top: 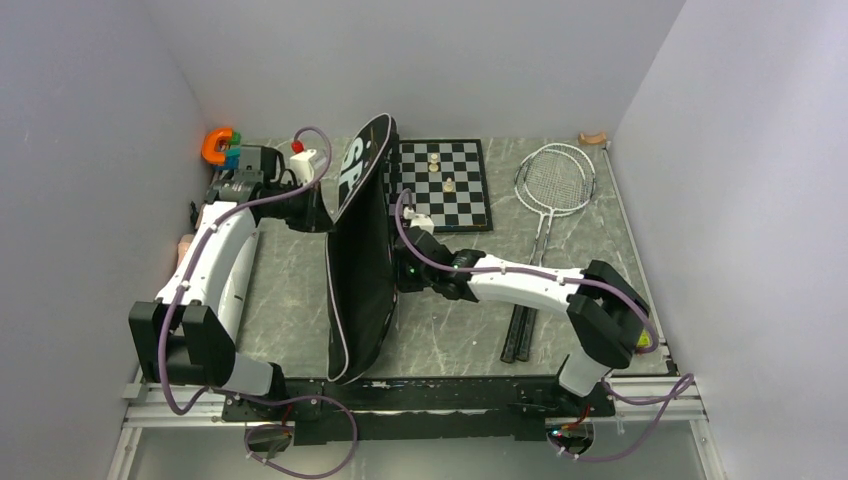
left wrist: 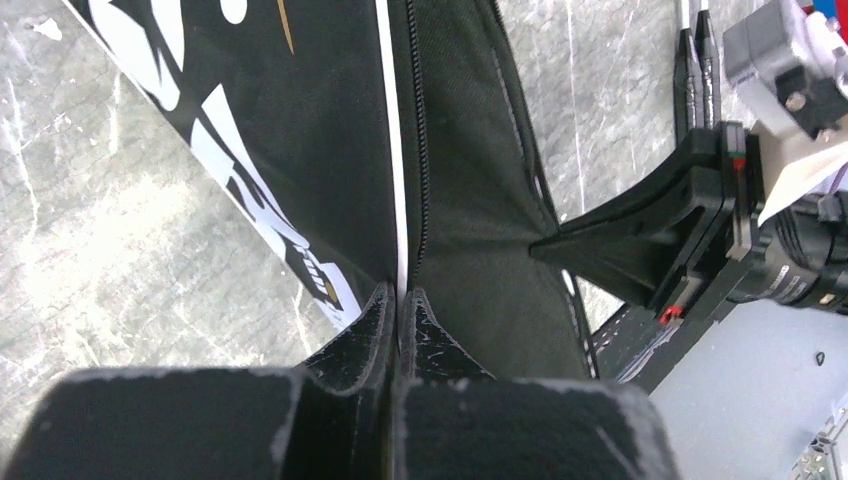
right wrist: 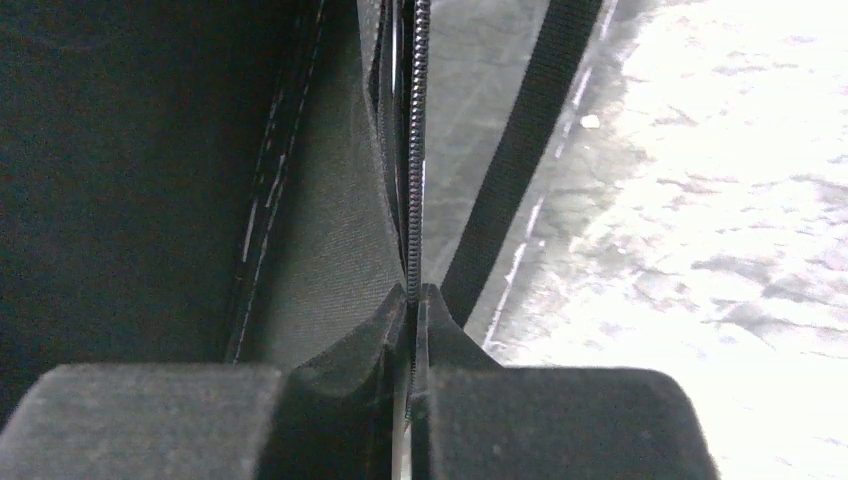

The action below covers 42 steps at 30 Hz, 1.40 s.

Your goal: Pack up the badminton gear

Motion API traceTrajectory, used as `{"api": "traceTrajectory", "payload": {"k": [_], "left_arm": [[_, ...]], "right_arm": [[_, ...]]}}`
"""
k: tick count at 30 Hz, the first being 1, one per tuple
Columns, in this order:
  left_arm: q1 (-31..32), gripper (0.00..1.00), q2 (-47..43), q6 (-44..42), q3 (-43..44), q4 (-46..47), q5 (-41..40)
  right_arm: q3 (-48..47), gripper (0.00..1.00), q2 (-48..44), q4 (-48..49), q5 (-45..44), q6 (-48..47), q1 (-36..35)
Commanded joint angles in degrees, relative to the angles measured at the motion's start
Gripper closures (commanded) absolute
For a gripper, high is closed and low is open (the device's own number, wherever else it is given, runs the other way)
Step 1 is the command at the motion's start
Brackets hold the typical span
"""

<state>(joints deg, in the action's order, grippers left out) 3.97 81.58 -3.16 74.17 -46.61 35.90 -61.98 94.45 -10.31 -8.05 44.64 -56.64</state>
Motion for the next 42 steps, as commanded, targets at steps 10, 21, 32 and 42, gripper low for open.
{"api": "traceTrajectory", "payload": {"k": [10,21,32,42], "left_arm": [[-1.24,1.00,-7.08,-3.82,-4.26,0.82,2.85],[-1.94,1.00,-11.10,-3.95,-5.54,-0.52,5.94],[-2.27,1.00,-11.74,-3.75,-5.74,-0.94,7.45],[-2.31,1.00,-12.44,-3.63,-5.17,-1.74,9.06]], "right_arm": [[-7.32,0.62,-5.65,-1.11,6.49,-0.11,9.79],[-29.87,0.37,10.32,-6.17,9.80,-7.06,11.51],[-23.78,0.36,10.20,0.16,10.16,-2.71,11.78],[-23.71,0.35,10.33,1.51,10.60,-0.37,11.84]]}}
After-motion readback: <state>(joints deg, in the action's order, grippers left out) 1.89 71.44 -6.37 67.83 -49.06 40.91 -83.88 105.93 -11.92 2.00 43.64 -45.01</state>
